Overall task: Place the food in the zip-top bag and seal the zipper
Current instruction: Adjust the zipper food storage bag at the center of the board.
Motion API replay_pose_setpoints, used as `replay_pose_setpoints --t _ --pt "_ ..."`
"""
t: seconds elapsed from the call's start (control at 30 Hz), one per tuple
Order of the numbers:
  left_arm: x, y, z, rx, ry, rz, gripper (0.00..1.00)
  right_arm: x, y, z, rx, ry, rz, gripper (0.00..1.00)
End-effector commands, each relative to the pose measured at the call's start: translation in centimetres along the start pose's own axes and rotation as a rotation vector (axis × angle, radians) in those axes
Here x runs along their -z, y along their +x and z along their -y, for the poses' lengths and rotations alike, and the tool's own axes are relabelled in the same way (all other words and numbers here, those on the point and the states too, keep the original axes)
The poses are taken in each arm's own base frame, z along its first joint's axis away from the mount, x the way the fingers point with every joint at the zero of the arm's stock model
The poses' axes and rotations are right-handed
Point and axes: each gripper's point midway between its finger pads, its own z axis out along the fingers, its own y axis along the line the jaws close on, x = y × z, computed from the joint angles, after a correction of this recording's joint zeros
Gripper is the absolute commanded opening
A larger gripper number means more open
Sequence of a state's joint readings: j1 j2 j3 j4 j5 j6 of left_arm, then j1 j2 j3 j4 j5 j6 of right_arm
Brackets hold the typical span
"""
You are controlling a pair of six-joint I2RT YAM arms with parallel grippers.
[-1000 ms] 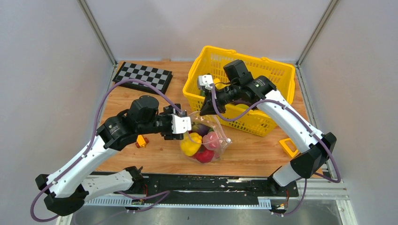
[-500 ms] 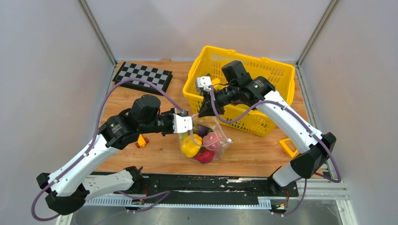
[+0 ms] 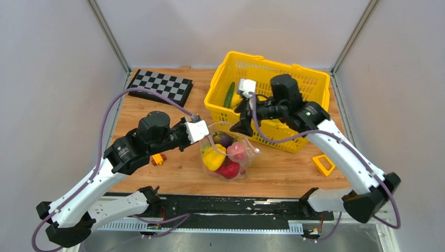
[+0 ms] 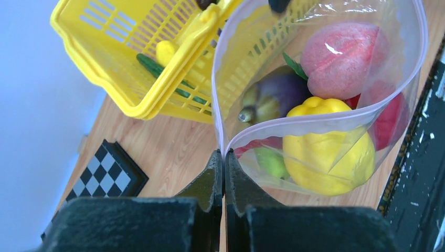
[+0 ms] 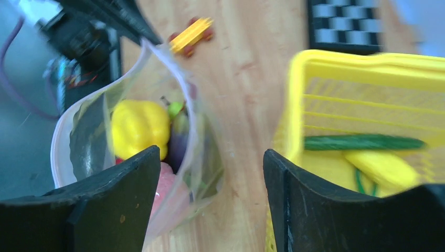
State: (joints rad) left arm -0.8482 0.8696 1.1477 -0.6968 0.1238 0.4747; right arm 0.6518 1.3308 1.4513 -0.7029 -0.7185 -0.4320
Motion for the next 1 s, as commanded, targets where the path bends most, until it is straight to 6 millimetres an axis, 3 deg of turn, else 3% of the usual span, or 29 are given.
replay_pose_setpoints --t 0.0,0.03,0.17,0.23,0.33,0.5,0.7,0.97 --pt "0.4 -1.0 -2.3 0.106 -0.136 0.046 0.00 7.4 -7.7 2.8 -0.045 0.365 0.312 0.73" --pt "0.3 -0.9 -2.5 0.115 -0.144 0.041 0.00 8.6 -8.0 2.3 -0.052 0.388 0.361 0.76" --pt "0.0 -0.4 -3.1 0.155 -0.178 0.025 0.00 9.9 -5.6 -0.7 -0.094 0.376 0.423 0.78" --pt "-0.1 -0.5 -3.4 0.168 -0.187 0.031 0.00 9.4 -2.9 -1.4 -0.185 0.373 0.414 0.78" --pt "-0.1 -0.2 -4.3 0.187 -0.239 0.026 0.00 9.2 -1.2 -3.1 -0.204 0.335 0.432 0.77" --pt "-0.2 0.3 -4.9 0.202 -0.268 0.007 0.00 9.2 -0.2 -5.6 -0.165 0.248 0.439 0.76" --pt "-0.1 0.2 -5.0 0.206 -0.279 0.025 0.00 9.0 2.0 -3.7 -0.192 0.362 0.423 0.75" --pt "-0.5 0.5 -4.9 0.201 -0.272 0.011 0.00 6.3 4.4 -3.4 -0.235 0.300 0.438 0.74"
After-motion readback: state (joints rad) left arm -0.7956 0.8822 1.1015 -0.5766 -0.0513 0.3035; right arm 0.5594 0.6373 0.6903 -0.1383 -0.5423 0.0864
